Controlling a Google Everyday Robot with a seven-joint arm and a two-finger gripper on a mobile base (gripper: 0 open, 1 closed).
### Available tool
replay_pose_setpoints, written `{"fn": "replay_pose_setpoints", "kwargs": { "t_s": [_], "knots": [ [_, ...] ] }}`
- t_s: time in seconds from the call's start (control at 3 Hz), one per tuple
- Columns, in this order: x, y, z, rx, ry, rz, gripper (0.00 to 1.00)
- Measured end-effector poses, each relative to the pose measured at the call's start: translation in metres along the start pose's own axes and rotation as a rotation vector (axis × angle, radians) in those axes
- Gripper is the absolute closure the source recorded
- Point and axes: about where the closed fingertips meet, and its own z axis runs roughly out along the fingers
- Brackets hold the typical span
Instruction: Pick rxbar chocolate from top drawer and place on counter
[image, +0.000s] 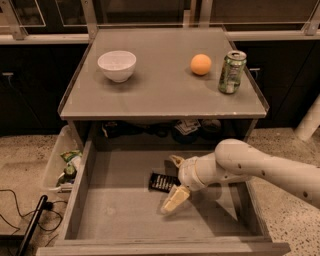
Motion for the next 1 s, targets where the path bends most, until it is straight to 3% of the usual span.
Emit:
{"fn": "replay_pose_setpoints", "kwargs": {
  "t_s": [0.33,1.0],
  "knots": [
    [0.0061,-0.0007,0.0055,-0.006,0.005,0.01,0.0],
    [0.0061,-0.0007,0.0055,-0.006,0.005,0.01,0.42]
  ]
}}
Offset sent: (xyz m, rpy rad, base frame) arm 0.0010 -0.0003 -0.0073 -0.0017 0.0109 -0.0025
